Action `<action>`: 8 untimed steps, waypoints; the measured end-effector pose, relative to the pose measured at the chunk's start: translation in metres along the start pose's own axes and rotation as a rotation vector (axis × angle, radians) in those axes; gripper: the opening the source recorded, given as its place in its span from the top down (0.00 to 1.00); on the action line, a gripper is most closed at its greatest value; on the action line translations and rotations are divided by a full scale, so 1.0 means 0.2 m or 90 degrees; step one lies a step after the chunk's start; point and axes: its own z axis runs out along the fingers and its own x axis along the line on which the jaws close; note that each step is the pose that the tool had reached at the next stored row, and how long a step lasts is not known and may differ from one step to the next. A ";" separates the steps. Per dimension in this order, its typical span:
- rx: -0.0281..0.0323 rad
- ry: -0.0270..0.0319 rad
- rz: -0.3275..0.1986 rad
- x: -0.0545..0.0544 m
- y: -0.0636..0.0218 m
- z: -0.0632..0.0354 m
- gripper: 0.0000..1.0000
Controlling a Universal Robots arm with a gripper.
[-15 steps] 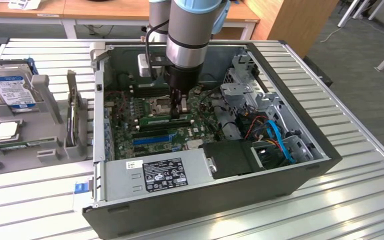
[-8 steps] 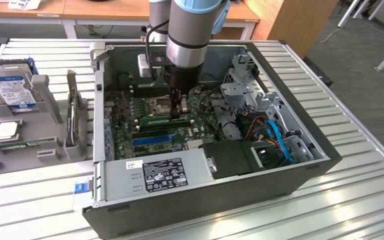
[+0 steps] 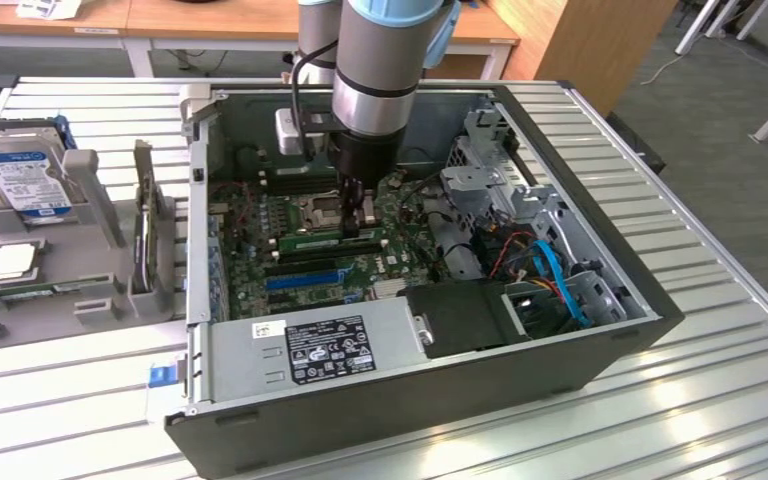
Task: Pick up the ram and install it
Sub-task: 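Insert the ram into the slot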
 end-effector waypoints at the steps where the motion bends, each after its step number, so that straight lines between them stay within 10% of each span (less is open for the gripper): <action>1: 0.0000 -0.0001 0.000 0.00 0.000 0.001 0.89; 8: 0.0002 -0.0001 0.000 0.00 0.002 0.004 0.89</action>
